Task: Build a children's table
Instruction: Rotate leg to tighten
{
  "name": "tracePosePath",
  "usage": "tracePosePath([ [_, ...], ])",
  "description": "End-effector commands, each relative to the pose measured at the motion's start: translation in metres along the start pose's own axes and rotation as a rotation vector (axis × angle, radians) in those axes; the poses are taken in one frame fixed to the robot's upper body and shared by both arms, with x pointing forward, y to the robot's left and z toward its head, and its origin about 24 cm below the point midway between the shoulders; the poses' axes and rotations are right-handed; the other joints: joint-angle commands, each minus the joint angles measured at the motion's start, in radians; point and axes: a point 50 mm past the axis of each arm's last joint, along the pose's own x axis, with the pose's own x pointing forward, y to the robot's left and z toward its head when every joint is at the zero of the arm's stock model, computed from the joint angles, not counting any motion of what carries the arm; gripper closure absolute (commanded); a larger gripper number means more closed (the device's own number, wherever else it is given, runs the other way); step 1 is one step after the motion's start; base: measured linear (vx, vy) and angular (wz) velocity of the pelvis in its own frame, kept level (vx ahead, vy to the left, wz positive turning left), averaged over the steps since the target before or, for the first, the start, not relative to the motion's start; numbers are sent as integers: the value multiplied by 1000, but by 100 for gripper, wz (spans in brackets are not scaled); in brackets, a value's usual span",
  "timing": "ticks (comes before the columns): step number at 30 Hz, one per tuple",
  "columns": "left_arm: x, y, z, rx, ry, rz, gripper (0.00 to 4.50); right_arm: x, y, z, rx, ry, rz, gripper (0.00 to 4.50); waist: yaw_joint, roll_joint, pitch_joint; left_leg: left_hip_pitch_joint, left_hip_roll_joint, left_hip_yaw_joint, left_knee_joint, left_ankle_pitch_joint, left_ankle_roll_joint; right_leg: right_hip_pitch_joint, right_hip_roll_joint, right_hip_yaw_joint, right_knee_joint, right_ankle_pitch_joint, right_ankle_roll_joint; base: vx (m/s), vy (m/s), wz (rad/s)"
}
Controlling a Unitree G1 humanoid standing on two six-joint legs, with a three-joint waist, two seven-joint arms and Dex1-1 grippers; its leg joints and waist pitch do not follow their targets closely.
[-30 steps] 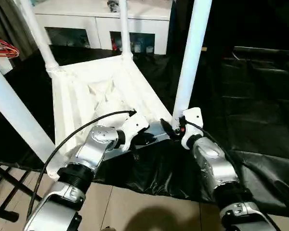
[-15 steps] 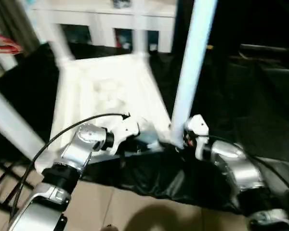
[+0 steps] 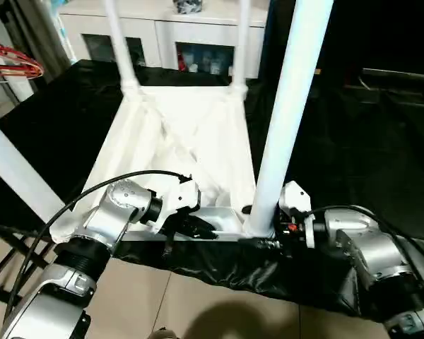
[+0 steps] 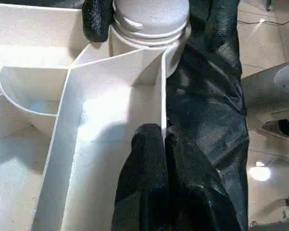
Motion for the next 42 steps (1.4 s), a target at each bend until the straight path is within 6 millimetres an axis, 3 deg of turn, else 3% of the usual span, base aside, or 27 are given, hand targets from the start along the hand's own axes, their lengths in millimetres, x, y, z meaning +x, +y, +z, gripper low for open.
tracePosePath([
  [1,3,5,18,71,-31,-28,450,10,8,1,-6,1,82,93,-3,-8,-62,-6,2,15,-64,-133,66,64,-51,38,-61,-135,-218,0,0,0],
  [8,1,9,18,68,-47,28,450,16,9,0,4,-22,68,152,3,-3,-63,-5,3,14,-65,-147,57,64,-52,38,-62,-157,-210,0,0,0],
  [15,1,14,20,58,-78,161,450,26,9,-3,14,-81,-40,187,4,-9,-61,-6,2,13,-68,-162,46,63,-55,38,-66,-197,-194,0,0,0],
  [18,4,18,21,47,-78,230,450,34,2,-4,33,-116,-170,188,-2,-5,-59,-5,1,11,-73,-177,30,62,-57,38,-74,-263,-171,0,0,0],
  [22,11,21,24,31,-92,283,450,42,-6,-6,65,-124,-318,188,-20,-10,-56,-9,-3,9,-78,-193,19,64,-55,36,-79,-311,-149,0,0,0],
  [28,34,25,39,9,-133,391,450,73,-16,-8,190,-133,-598,189,-37,-18,-56,-8,-5,10,-78,-169,16,61,-56,38,-81,-309,-145,0,0,0],
  [30,42,27,44,3,-137,443,450,85,-18,-8,246,-130,-686,189,-41,-14,-56,-8,-5,9,-79,-162,12,60,-55,38,-78,-294,-146,0,0,0],
  [35,56,25,52,6,-142,475,450,102,-18,-3,257,-112,-742,189,-50,-16,-56,-7,-7,10,-81,-179,12,60,-54,39,-79,-282,-145,0,0,0],
  [37,59,22,52,11,-146,461,450,101,-18,-1,272,-147,-727,133,-48,-13,-56,-9,-6,10,-79,-173,23,61,-55,40,-77,-251,-147,0,0,0],
  [42,53,21,50,29,-148,448,450,91,-19,-3,269,-161,-706,83,-49,-11,-57,-10,-6,10,-79,-175,28,62,-53,40,-77,-229,-153,0,0,0],
])
